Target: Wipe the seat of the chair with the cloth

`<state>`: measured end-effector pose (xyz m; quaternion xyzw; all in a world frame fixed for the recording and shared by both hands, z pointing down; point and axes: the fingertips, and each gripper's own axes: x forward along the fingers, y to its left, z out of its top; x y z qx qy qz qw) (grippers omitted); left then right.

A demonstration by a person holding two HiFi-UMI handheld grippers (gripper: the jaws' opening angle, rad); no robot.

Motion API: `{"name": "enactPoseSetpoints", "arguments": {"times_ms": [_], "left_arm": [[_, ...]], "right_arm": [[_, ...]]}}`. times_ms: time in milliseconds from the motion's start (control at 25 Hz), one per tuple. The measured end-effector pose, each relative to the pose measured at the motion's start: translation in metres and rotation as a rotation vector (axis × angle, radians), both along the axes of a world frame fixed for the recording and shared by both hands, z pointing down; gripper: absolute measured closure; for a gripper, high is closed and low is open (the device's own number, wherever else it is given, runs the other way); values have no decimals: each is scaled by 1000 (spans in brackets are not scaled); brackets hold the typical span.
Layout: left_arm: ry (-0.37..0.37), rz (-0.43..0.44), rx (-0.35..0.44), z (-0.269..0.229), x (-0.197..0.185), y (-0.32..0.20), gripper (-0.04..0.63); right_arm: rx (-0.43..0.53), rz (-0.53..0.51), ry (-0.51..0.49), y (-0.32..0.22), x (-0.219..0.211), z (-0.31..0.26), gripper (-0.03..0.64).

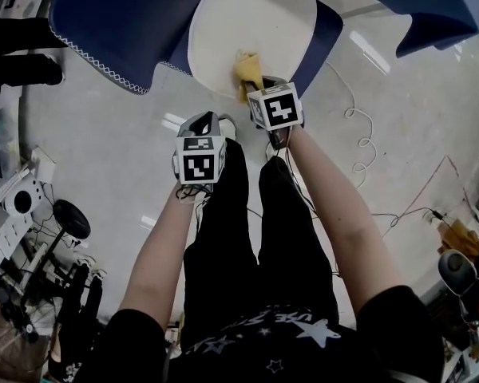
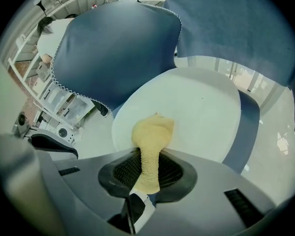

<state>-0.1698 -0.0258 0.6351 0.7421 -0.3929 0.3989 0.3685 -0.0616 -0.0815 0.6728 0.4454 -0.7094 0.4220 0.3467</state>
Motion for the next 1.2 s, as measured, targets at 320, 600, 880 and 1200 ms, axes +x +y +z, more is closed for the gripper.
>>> {"name": "enactPoseSetpoints", "arguments": {"times_ms": [320,600,880,1200], "left_arm": [[1,50,6,-2,35,7,576],[-14,55,34,-16,44,6,575],[-16,5,100,-60,60,5,575],[0,-81,232,-157,78,8,576]], "right_arm": [[-13,30,58,16,49,2,548],[-8,67,67,26,83,-12,548],[73,62,22,26,109,-80,548],[163,-8,-21,41,135,-187,548]]}}
